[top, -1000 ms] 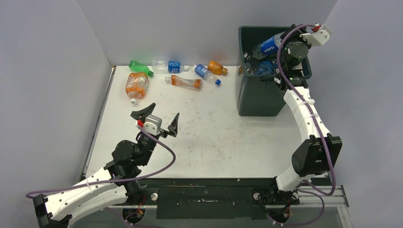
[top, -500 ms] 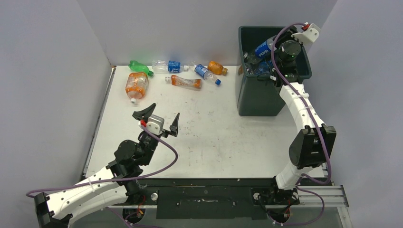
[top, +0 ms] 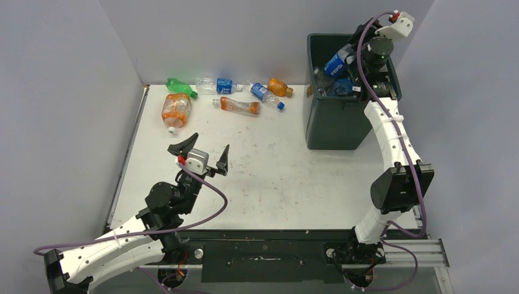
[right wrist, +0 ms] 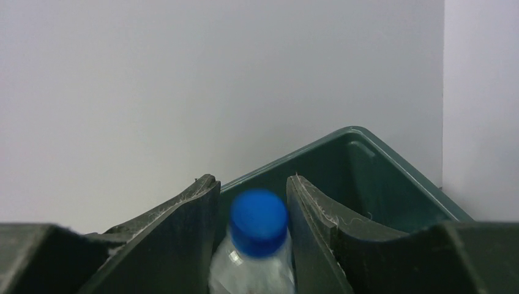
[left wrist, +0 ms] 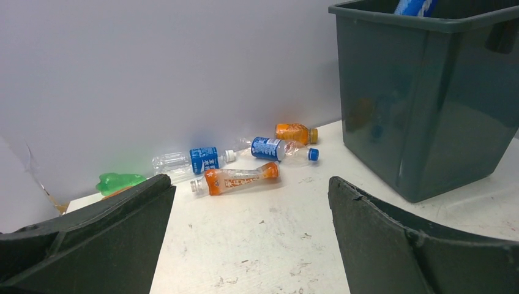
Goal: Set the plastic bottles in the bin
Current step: Place the plastic bottle in the trash bin.
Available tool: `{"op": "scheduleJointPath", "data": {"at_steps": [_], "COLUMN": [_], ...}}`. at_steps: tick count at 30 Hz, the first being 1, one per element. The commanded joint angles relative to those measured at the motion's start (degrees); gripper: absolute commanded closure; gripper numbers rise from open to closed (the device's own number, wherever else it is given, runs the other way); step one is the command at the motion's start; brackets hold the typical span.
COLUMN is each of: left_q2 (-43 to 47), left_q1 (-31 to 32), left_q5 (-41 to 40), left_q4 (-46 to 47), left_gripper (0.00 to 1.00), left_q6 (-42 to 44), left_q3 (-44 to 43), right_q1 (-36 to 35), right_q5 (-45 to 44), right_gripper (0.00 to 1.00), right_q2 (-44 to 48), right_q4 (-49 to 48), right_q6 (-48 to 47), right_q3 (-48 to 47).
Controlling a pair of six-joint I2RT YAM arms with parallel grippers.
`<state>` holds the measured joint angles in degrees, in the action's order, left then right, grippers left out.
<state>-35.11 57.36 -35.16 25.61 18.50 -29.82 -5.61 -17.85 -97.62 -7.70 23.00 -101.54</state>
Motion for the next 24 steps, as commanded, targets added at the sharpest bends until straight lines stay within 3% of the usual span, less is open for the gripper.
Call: {"op": "scheduleJointPath", "data": {"at_steps": [1,5,8,10,15,20,24], "left_q2": [1.3,1.3,1.3,1.4,1.4,1.1,0.8], "left_q1": [0.4,0.4,0.4,0.4,0.4,0.4,0.5], "left_q5": [-0.6,0.1,0.5,0.6,0.5,0.0,-0.7], "left_q4": [3.5,2.8,2.4,2.3,2.4,2.6,2.8], "left_gripper": [0.03,0.03,0.03,0.03,0.03,0.03,0.03], "left_q6": [0.7,0.3,0.1,0.0,0.0,0.3,0.5], "left_q3": [-0.1,-0.3,-0.4,-0.5,-0.4,-0.3,-0.3], "right_q1": [0.2,0.3,0.1,0.1,-1.1,-7.4,-14.2], "right_q5": [3.9,5.0,4.0,3.9,5.0,4.7,5.8], "right_gripper": [0.52,0.4,0.22,0.16,0.13,0.12,0.13], "right_q2": [-2.2,-3.1,-2.8,-2.1,0.6,4.0,11.9], "right_q4": [7.3,10.5,11.2,10.8,10.1,9.6,4.6], "right_q6": [0.9,1.7,2.1,2.1,2.7,-0.5,-1.8], "right_q3": [-5.3,-7.4,-7.8,-7.5,-8.6,-11.7,-4.6]}}
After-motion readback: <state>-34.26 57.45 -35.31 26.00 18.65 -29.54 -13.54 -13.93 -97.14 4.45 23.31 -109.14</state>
